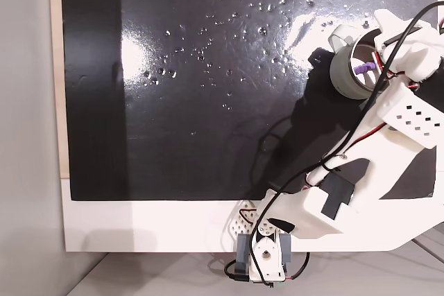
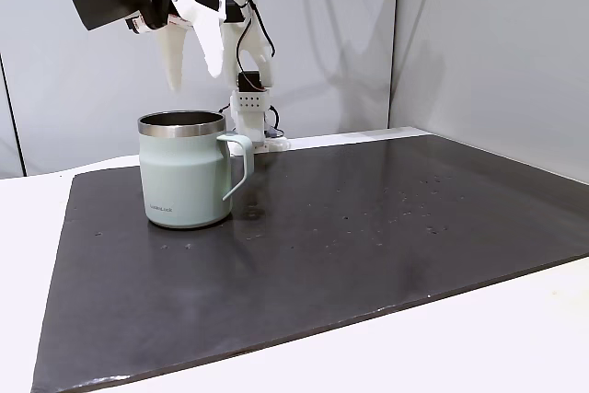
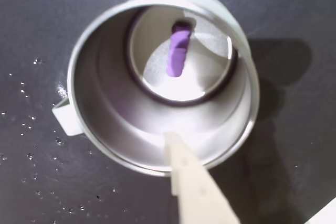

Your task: Grasp a pengrip and put it in the cup.

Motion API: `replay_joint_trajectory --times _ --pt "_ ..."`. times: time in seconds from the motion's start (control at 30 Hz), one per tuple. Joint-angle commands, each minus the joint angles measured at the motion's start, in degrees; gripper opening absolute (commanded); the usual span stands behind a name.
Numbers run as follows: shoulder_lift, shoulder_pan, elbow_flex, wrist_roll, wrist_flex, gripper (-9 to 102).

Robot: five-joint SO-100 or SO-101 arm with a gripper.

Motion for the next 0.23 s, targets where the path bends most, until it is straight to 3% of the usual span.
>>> replay_joint_trajectory --times 0.0,0.2 --pt "1.4 0.1 -3.9 0.1 -0.7 36" --pt "2.0 -0.4 -4.0 0.1 -0.7 36"
